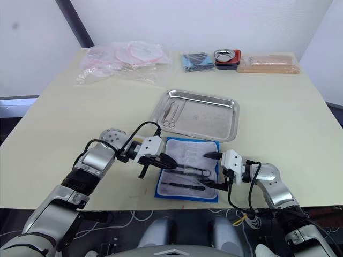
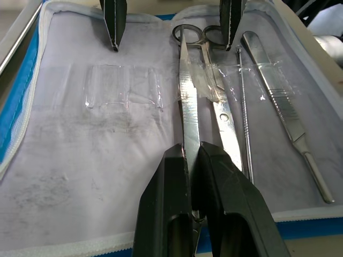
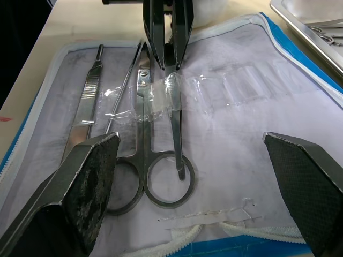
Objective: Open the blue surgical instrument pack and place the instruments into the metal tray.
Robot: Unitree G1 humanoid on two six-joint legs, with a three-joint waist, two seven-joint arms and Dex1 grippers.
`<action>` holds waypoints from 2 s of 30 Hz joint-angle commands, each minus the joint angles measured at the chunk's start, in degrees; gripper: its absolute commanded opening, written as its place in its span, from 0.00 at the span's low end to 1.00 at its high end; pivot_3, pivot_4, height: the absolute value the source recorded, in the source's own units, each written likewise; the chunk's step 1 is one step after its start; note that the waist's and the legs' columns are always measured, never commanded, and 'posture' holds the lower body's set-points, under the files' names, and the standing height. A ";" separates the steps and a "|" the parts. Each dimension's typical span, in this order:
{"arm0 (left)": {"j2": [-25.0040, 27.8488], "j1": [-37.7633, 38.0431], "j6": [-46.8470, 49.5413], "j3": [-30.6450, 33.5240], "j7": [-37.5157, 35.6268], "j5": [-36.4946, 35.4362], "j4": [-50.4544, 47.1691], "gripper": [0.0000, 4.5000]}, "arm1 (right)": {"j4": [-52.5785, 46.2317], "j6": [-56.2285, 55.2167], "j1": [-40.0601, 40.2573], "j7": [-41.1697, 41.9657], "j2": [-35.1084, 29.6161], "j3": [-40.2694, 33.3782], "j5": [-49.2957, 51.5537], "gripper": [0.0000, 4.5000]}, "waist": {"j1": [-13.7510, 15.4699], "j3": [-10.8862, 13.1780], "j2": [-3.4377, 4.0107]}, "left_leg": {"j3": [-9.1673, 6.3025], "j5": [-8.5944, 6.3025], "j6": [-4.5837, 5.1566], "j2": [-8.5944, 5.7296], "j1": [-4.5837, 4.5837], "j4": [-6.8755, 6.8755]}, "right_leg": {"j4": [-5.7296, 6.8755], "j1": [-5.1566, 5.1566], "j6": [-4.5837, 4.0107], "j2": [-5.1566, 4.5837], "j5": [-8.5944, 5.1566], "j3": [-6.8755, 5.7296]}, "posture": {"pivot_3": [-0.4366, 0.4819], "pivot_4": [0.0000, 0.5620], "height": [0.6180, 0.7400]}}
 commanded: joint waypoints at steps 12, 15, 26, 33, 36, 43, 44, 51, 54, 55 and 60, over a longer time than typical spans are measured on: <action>6.88 -2.13 8.47 1.72 -1.62 0.49 -9.39 0.01 | 9.18 2.95 1.76 0.75 -0.66 4.96 -7.91 1.00 | -0.13 0.19 -0.04 | -0.02 0.00 0.00 0.03 0.03 0.00 | 0.02 -0.02 0.06 0.03 -0.04 0.05 | 0.48 0.27 1.00; 9.03 -2.02 8.89 1.93 -2.48 0.47 -10.35 0.01 | 9.42 2.81 1.67 0.79 -0.53 5.02 -7.96 1.00 | -0.15 0.21 -0.06 | -0.02 0.00 0.00 0.06 0.03 -0.01 | 0.01 -0.03 0.03 0.03 -0.03 0.07 | 0.48 0.27 1.00; 12.73 -2.27 10.09 2.97 -3.26 -0.51 -11.23 0.01 | 9.77 2.55 1.53 0.72 0.03 5.22 -8.19 1.00 | -0.20 0.27 -0.09 | -0.01 0.00 0.00 0.17 0.04 -0.02 | 0.01 -0.04 0.04 0.08 -0.06 0.10 | 0.48 0.27 1.00; 16.00 -2.92 11.18 4.21 -5.01 -1.15 -12.48 0.01 | 9.80 2.55 1.71 0.47 0.20 5.16 -8.21 1.00 | -0.18 0.39 0.02 | 0.01 0.00 0.00 0.27 0.05 -0.02 | 0.01 -0.06 0.03 0.15 -0.06 0.11 | 0.48 0.27 1.00; 17.53 -2.99 11.58 4.29 -5.97 -1.44 -13.33 0.01 | 9.88 2.49 1.85 0.41 0.31 5.21 -8.22 1.00 | -0.19 0.41 0.00 | 0.03 0.00 0.00 0.34 0.04 -0.02 | 0.01 -0.07 0.03 0.15 -0.06 0.15 | 0.48 0.27 1.00; 19.61 -4.23 11.81 5.12 -6.92 -2.20 -13.83 0.01 | 10.03 2.41 1.98 0.22 0.54 5.22 -8.29 1.00 | -0.19 0.43 -0.05 | 0.03 0.00 0.00 0.39 0.05 -0.03 | 0.01 -0.08 0.01 0.20 -0.08 0.19 | 0.48 0.27 1.00; 19.39 -4.61 12.82 5.61 -6.53 -2.86 -14.08 0.01 | 10.03 2.39 2.00 0.18 0.55 5.22 -8.31 1.00 | -0.18 0.44 -0.06 | 0.02 0.00 0.00 0.39 0.05 -0.03 | 0.01 -0.08 0.00 0.21 -0.08 0.19 | 0.48 0.27 1.00; 11.68 -7.12 31.69 11.88 2.93 -13.41 -19.35 0.01 | 9.93 2.41 2.07 0.13 0.67 5.30 -8.38 1.00 | -0.21 0.45 -0.14 | 0.03 0.00 0.00 0.39 0.05 -0.03 | 0.02 -0.07 0.01 0.31 -0.09 0.13 | 0.48 0.27 1.00; 8.54 -7.72 38.83 13.56 9.42 -15.12 -21.79 0.01 | 9.93 2.38 2.13 0.17 0.58 5.23 -8.40 1.00 | -0.28 0.47 -0.18 | -0.01 0.00 0.00 0.41 0.05 -0.03 | 0.02 -0.07 0.03 0.45 -0.09 0.14 | 0.48 0.27 1.00; 7.48 -7.89 40.42 13.73 11.87 -14.95 -22.31 0.01 | 9.92 2.37 2.13 0.20 0.56 5.23 -8.42 1.00 | -0.31 0.47 -0.18 | 0.00 0.00 0.00 0.41 0.05 -0.03 | 0.02 -0.07 0.03 0.46 -0.09 0.15 | 0.48 0.27 1.00; -1.70 -8.61 46.74 15.39 28.29 -13.12 -23.43 0.01 | 10.16 2.32 1.95 0.17 0.56 5.23 -8.53 1.00 | -0.25 0.38 -0.32 | -0.03 0.00 -0.01 0.40 0.07 0.00 | 0.07 -0.04 0.15 0.50 -0.02 0.18 | 0.48 0.27 1.00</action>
